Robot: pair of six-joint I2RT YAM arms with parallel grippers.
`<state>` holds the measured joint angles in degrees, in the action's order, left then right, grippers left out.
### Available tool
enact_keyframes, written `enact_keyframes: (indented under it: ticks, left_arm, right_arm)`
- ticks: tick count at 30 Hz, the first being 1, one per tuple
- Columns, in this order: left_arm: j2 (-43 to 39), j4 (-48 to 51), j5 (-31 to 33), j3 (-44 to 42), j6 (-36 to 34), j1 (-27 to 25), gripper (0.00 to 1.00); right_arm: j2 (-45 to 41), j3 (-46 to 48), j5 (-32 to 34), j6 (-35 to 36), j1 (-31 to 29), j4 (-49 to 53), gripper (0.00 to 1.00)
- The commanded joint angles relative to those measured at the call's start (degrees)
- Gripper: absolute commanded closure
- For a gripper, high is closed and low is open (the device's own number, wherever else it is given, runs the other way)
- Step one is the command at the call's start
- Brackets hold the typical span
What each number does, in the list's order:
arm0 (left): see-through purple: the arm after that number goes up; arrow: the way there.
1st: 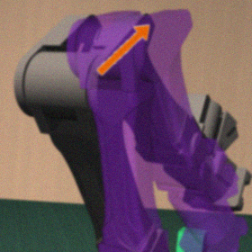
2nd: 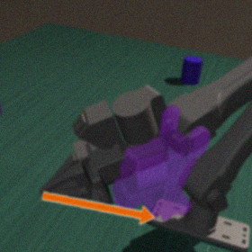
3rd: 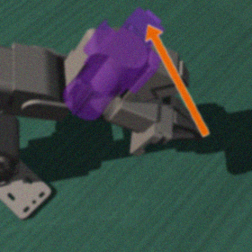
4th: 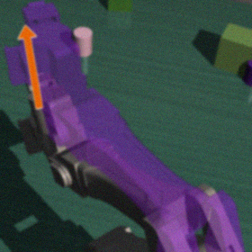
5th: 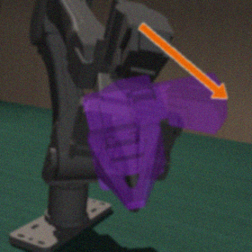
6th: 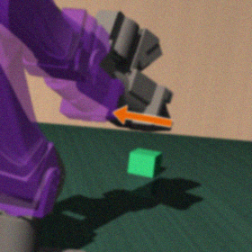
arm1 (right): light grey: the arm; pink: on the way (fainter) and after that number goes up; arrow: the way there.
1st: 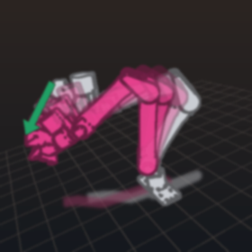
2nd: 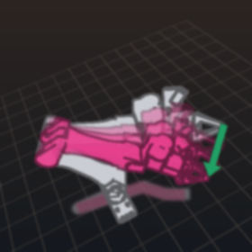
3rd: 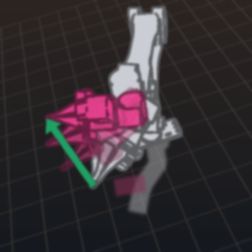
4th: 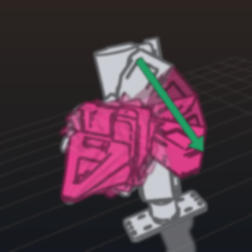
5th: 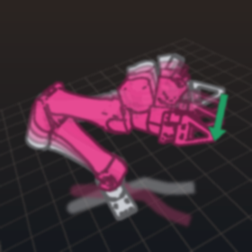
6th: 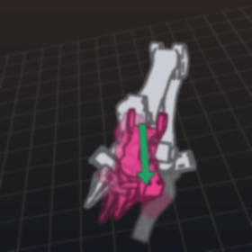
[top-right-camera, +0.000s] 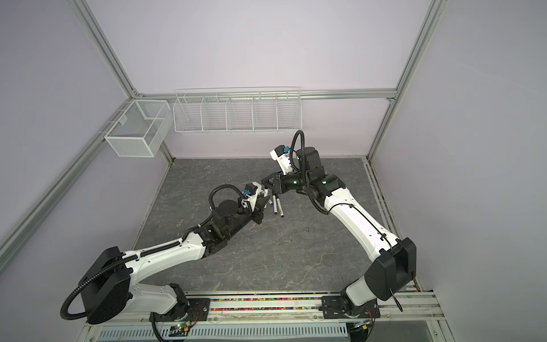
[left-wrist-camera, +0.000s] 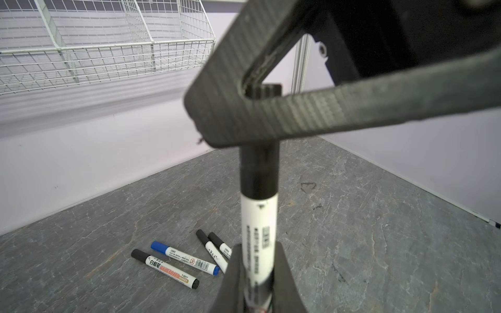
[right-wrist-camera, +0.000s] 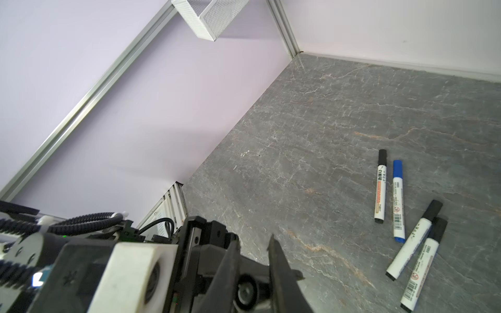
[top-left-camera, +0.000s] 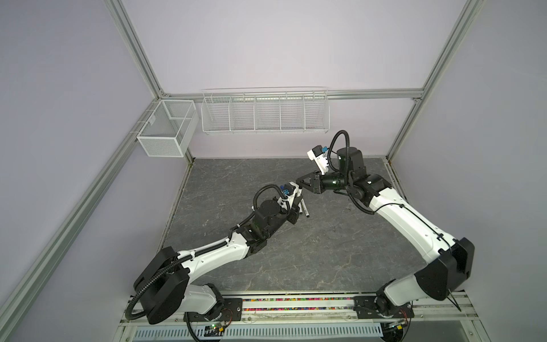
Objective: Insert the pens into the pen caps
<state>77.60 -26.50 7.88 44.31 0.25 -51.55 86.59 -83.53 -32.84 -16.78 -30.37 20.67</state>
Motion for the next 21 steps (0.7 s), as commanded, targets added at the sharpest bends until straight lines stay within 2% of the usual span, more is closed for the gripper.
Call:
enact_keyframes:
  ticks: [1,6,11,17,19,21]
  left_arm:
    - [-0.69,-1.6,-3.3,2.1,2.89,-0.24,1.0]
    - [-2.44,-5.87,-4.72,3.87,10.19,0.93,1.0]
    - [-2.72,-11.94,-5.63,5.3,16.49,6.97,1.0]
    - [-2.54,-15.69,-7.21,6.39,20.61,16.32,1.0]
    - [-3.21,-15.2,-7.73,6.66,20.69,18.32,1.0]
    - [-4.1,-13.82,-7.98,6.98,19.71,19.35,1.0]
  right_arm:
    - [0.84,1.61,-0.9,-1.87,0.15,-1.6,0.86]
    - [4.23,1.33,-5.57,-1.29,0.22,3.08,0.89]
    - [9.3,0.56,-10.58,2.23,-0.1,12.81,0.9]
    - [10.12,1.67,-4.21,11.28,-2.57,23.44,0.91]
    - [8.71,3.74,-4.26,11.33,-1.84,22.07,0.91]
    - [7.87,5.79,-7.83,8.91,0.6,19.18,0.91]
